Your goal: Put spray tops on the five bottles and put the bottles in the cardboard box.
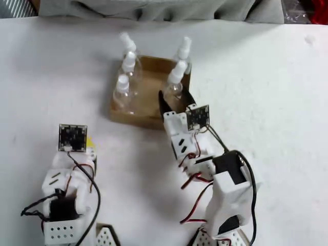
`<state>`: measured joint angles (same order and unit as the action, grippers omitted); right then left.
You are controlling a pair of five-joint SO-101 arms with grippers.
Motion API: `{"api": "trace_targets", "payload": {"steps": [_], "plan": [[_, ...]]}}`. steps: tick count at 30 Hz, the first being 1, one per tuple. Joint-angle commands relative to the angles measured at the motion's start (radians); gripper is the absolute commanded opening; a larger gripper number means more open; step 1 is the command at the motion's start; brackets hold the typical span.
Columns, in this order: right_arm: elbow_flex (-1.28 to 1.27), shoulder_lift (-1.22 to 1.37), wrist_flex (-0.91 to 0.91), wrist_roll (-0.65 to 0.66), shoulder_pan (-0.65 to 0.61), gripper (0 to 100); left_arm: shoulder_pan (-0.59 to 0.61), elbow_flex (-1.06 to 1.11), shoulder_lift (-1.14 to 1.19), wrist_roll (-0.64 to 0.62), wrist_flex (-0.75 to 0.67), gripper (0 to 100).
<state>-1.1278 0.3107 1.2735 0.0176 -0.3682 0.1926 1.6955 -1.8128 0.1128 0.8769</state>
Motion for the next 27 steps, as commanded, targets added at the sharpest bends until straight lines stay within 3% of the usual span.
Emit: {"api": "trace_targets", "payload": {"steps": [1, 23, 27], "plan": [[0.003, -0.025, 0.002, 0.011, 0.008, 1.6, 0.007, -0.003, -0.008, 0.011, 0.003, 2], [0.0, -0.015, -0.005, 0.011, 0.002, 1.6, 0.012, -0.003, -0.008, 0.011, 0.037, 2], [0.0, -0.013, -0.045, 0.077, 0.001, 1.6, 0.012, -0.003, -0.008, 0.011, 0.037, 2]]}}
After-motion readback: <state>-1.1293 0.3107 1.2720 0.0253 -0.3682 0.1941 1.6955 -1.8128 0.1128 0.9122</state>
